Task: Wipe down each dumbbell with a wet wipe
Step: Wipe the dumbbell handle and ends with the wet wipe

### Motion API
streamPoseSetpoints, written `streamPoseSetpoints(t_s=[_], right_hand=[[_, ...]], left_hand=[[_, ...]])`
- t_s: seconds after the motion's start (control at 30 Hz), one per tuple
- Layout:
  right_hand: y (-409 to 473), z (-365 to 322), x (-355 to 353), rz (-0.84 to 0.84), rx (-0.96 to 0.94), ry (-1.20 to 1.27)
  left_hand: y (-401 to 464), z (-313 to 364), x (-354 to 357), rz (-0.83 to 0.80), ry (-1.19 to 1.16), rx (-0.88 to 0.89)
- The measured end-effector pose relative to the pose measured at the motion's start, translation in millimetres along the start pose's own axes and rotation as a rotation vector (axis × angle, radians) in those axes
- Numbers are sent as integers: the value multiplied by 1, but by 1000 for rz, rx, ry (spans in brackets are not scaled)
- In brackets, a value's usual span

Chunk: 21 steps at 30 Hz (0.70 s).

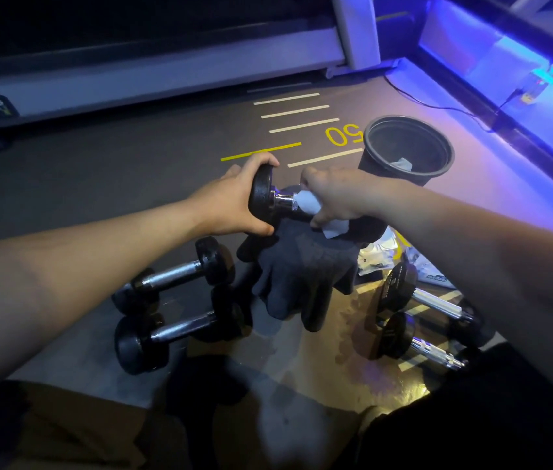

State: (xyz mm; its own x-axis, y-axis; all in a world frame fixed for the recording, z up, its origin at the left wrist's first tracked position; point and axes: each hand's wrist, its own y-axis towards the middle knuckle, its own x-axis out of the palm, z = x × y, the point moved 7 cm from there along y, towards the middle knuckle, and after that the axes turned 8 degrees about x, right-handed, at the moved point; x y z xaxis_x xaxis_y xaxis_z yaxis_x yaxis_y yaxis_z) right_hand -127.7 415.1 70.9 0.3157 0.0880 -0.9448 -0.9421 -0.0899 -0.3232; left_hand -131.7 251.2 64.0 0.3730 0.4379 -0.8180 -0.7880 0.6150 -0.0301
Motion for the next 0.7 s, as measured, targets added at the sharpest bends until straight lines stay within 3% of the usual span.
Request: streamPoseSetpoints(t_s=[0.43, 0.7], right_hand=[[1, -12, -2, 30, -12, 196], [1, 0, -7, 11, 18, 5]], left_hand=[[0, -1, 0, -5, 30, -7], [-1, 3, -3, -23, 26, -36]])
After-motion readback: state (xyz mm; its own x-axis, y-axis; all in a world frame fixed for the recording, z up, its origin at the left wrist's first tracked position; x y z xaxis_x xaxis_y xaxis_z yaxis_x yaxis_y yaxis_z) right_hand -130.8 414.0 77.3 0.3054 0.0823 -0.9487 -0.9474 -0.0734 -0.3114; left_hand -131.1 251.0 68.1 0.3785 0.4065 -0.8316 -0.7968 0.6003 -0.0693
